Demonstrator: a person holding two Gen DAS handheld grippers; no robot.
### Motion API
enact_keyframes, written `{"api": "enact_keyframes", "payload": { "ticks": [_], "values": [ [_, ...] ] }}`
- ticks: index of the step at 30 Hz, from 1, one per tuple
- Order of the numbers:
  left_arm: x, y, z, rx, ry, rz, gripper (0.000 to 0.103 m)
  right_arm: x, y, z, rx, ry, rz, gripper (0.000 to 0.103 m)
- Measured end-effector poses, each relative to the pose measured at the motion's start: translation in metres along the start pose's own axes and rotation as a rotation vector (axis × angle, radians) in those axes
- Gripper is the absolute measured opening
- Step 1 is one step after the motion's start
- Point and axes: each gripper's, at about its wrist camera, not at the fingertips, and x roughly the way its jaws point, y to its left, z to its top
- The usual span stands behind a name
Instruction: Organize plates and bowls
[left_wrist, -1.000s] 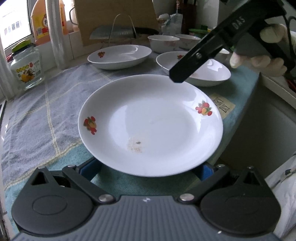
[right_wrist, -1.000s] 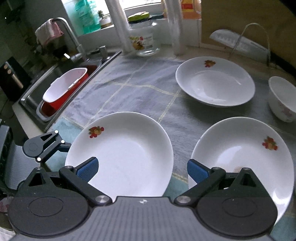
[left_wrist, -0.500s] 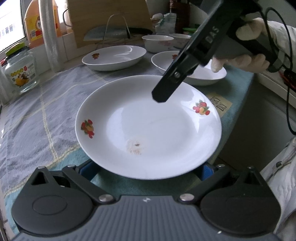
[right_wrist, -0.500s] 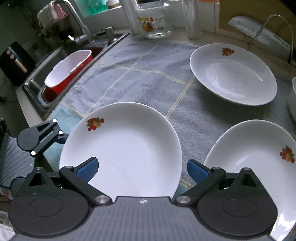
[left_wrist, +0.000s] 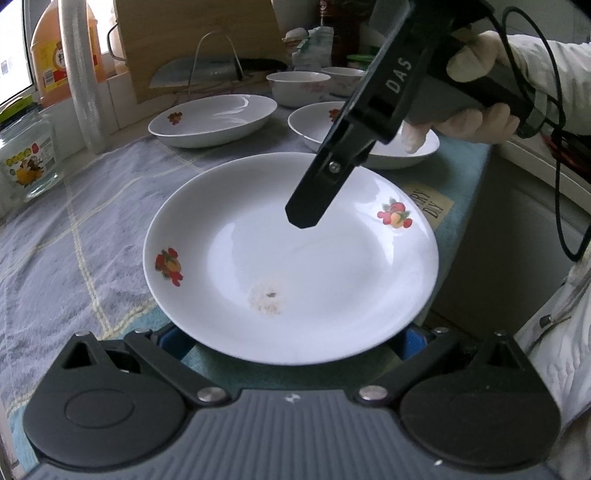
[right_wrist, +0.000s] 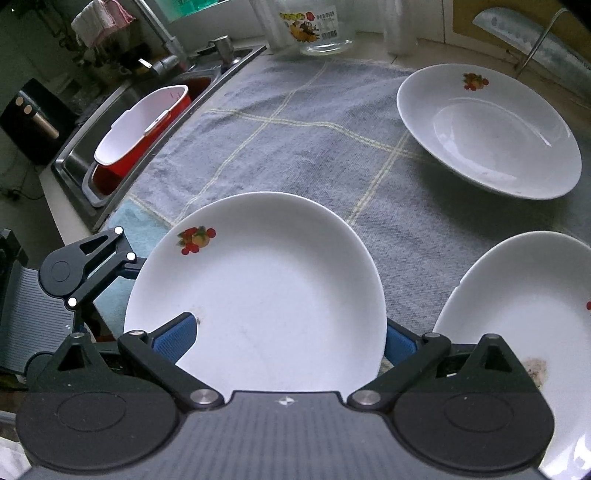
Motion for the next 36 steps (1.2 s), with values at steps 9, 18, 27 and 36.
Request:
{"api": "enact_keyframes", "payload": {
  "ticks": [9,18,27,36],
  "values": [
    [0.0,0.001,0.001,0.009,0.007,-0.007,0.103,0.002,-0.003,0.001,0.006,0.001,0.017,0.103],
    [0.002,-0.001,0.004,0.009,0.026,0.005,0.103,-0.002,-0.002,0.001,0.003,0.005,0.03,0.103],
    [-0.002,0.0,0.008,-0.014,0.037,0.025,0.102,-0.007,0.006,0.005,-0.015,0.005,0.041,0.103],
    [-0.015,0.009,0.014,-0.039,0.022,0.073,0.102,-0.015,0.016,0.026,-0.07,-0.02,0.056,0.103]
  ]
}}
